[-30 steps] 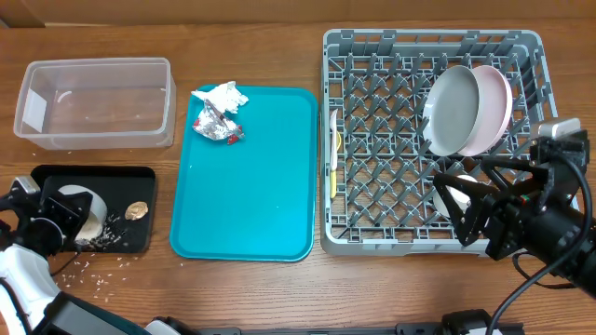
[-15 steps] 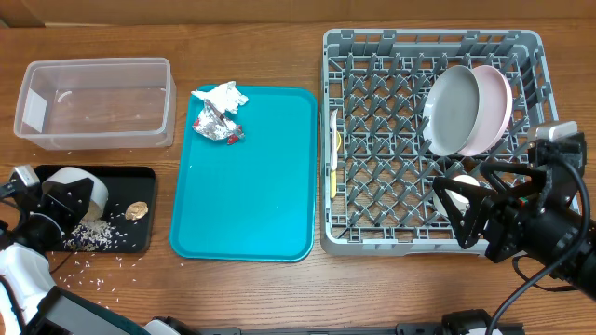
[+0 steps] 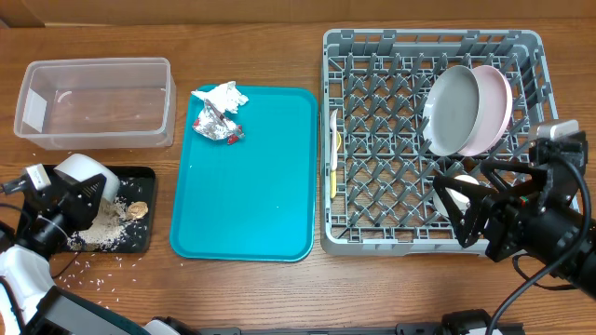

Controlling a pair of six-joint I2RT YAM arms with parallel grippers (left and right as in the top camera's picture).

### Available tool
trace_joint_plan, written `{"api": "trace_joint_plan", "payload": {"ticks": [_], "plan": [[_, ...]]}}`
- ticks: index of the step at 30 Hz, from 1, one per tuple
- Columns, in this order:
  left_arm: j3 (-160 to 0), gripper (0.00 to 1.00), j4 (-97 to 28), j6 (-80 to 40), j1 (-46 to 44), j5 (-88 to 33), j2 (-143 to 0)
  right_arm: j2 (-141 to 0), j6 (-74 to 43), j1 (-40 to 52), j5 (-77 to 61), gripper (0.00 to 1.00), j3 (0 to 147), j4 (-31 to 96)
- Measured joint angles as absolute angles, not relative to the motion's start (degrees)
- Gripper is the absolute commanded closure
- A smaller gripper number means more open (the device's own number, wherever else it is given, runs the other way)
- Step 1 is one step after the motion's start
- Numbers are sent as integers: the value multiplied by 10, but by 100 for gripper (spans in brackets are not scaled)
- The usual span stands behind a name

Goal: Sort waste into correct bins and load items into the dishwasher rack
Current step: 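Carry the bowl left and tip the rice onto the black tray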

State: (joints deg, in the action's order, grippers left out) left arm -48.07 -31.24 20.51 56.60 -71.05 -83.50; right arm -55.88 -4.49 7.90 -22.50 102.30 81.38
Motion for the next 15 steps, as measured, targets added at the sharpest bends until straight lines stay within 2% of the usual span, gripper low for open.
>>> {"api": "trace_joint_plan", "payload": {"ticks": [10, 15], "plan": [[-480, 96, -324, 240, 628, -772, -837, -559, -45, 79, -225, 19, 1023, 805], [-480, 96, -344, 262, 632, -815, -844, -559, -45, 79, -225, 19, 1023, 802]]}}
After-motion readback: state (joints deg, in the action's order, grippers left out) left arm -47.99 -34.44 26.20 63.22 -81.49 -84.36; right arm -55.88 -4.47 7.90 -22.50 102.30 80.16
